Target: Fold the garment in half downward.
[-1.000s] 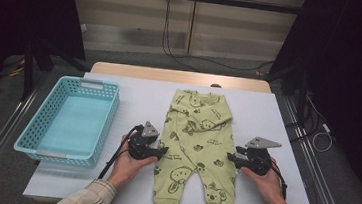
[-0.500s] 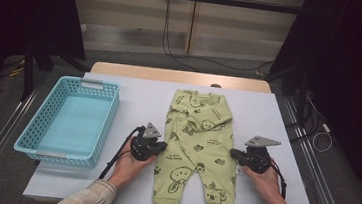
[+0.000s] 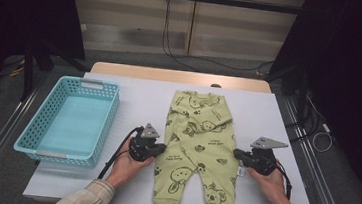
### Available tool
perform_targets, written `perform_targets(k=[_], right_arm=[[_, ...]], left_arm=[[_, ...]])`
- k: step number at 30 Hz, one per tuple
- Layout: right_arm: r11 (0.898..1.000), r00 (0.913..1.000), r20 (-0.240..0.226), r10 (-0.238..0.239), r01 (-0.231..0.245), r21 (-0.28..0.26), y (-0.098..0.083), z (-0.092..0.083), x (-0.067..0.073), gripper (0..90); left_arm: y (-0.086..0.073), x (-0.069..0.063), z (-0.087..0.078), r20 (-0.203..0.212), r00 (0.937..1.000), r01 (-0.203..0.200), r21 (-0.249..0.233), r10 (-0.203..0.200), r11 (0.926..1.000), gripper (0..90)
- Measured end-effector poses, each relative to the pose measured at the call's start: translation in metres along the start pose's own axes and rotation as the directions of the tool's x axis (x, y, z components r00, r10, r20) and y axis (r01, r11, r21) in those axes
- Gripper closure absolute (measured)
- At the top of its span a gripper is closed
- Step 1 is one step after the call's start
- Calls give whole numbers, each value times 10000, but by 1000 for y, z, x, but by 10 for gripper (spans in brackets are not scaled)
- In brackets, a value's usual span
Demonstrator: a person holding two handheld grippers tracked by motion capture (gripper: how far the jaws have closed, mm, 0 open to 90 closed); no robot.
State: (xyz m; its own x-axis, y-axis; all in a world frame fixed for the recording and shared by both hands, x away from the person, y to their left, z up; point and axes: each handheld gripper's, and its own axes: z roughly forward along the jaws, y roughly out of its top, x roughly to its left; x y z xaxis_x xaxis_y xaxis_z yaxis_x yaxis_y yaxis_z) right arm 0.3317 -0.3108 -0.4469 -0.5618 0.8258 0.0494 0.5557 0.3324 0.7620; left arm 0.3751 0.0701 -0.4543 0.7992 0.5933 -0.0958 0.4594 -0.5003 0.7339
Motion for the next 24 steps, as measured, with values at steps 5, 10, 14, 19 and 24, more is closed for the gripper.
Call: perform_targets(k=[5,10,14,19,24], right_arm=[[9999,9998,-106,-145,146,39,-2,-5,3,878],[9995,9992,-283,-283,287,150,-4,-7,6,878],[9994,9991,-312,-287,293,166,-7,-11,10,879],[9991,9989,-322,-354,361,228,-11,-16,14,878],[9990,9984,-431,-354,365,271,-15,-20,16,878]], left_arm=[[-3,-4,-3,213,9998,30,14,-30,10000,872],[-6,-7,-6,314,9995,77,61,-79,10000,872],[-10,-13,-11,440,9990,-9,128,4,9999,872],[-12,-19,-14,558,9984,-64,203,53,9998,872],[-15,-23,-17,730,9973,-73,251,55,9997,872]])
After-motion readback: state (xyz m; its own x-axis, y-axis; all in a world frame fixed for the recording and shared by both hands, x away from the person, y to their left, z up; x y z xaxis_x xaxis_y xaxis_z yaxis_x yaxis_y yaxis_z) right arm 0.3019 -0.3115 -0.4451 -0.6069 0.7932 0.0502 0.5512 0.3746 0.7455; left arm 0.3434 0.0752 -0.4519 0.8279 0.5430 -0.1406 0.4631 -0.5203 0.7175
